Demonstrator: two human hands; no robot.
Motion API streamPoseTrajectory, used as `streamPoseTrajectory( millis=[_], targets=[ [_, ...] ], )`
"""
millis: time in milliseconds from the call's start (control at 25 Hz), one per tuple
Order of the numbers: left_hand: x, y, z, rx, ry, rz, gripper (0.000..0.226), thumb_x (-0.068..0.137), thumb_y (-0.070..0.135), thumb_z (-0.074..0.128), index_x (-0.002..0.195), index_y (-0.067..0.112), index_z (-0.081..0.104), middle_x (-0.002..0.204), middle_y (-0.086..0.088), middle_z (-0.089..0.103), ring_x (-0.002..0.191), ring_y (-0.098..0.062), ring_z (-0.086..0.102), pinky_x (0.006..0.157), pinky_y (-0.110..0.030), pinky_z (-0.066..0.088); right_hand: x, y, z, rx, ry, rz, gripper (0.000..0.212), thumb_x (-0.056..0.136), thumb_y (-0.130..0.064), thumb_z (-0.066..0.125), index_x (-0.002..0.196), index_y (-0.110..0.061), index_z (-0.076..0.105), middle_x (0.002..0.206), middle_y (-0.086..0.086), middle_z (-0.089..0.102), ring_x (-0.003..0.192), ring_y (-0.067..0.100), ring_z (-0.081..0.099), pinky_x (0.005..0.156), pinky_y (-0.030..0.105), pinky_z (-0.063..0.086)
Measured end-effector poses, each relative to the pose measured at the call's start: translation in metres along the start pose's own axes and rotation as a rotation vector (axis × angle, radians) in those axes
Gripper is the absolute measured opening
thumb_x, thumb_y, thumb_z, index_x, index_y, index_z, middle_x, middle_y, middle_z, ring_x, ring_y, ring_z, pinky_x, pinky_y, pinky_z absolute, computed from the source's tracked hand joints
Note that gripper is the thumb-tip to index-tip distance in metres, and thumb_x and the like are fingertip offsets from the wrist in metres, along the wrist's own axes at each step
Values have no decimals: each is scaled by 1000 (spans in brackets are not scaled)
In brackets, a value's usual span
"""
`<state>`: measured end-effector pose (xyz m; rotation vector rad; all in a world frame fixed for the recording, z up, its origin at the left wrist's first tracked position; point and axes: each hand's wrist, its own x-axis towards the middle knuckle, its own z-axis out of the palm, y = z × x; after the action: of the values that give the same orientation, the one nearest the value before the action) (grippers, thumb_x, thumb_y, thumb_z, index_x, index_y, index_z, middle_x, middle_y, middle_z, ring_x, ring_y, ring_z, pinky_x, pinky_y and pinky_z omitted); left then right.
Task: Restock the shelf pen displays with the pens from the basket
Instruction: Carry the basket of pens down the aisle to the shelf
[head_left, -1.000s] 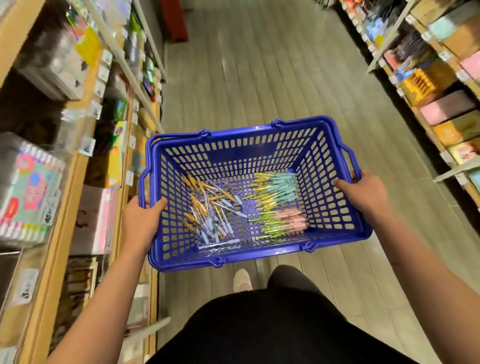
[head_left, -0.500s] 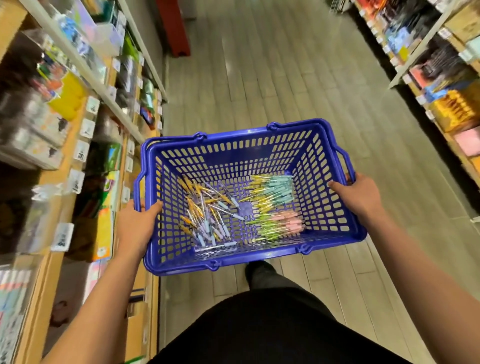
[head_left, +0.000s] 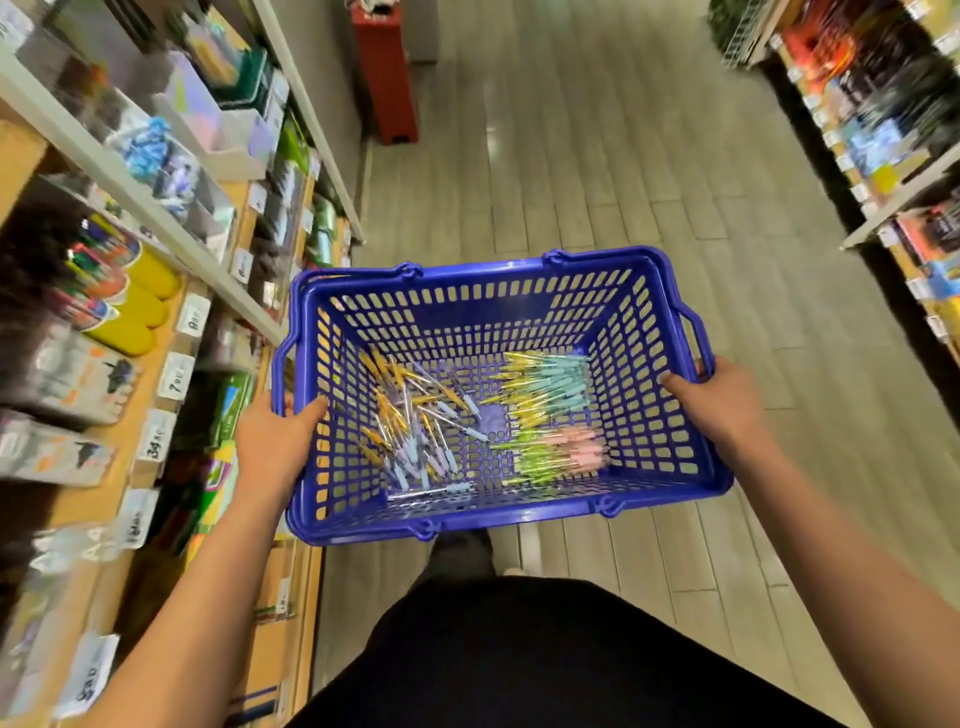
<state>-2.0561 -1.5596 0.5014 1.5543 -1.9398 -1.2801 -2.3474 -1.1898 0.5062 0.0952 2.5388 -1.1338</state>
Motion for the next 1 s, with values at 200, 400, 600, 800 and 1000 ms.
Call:
streamPoseTrajectory(
  millis=[200, 400, 600, 800, 1000],
  targets=[
    [111, 29, 33, -25, 11, -61, 21, 84, 34, 80, 84, 25, 61, 80, 4, 73, 70, -21, 73, 72, -46, 62, 87, -72, 46, -38, 11, -29, 29, 84, -36, 75, 101, -22, 56, 85, 3, 73, 68, 23, 72, 65, 39, 61],
    [219, 72, 50, -77, -7, -135, 19, 82, 35, 80, 84, 31, 61, 81, 5, 74, 74, -22, 76, 67, -40, 61, 163, -152, 88, -28, 0, -14, 28, 86, -34, 75, 102, -24, 55, 85, 3, 73, 69, 23, 74, 71, 44, 62],
    [301, 103, 64, -68, -8, -112, 18, 82, 36, 78, 90, 29, 63, 91, 0, 77, 79, -23, 76, 78, -50, 62, 242, -225, 129, -14, -14, -47, 30, 85, -33, 76, 105, -24, 55, 82, -5, 70, 58, 10, 70, 49, 24, 53],
    [354, 123, 75, -71, 118, -164, 18, 84, 31, 79, 90, 25, 64, 89, -1, 74, 85, -28, 74, 78, -43, 59, 321, -292, 167, -72, -83, -128, 29, 82, -36, 77, 102, -27, 57, 75, -15, 67, 49, -3, 65, 40, 15, 43],
    [391, 137, 93, -82, 250, -280, 20, 85, 30, 78, 89, 25, 59, 93, -8, 75, 82, -29, 74, 81, -46, 60, 408, -355, 218, -171, -183, -235, 30, 82, -35, 77, 101, -22, 59, 77, -16, 65, 49, -8, 58, 42, 15, 38]
  ],
)
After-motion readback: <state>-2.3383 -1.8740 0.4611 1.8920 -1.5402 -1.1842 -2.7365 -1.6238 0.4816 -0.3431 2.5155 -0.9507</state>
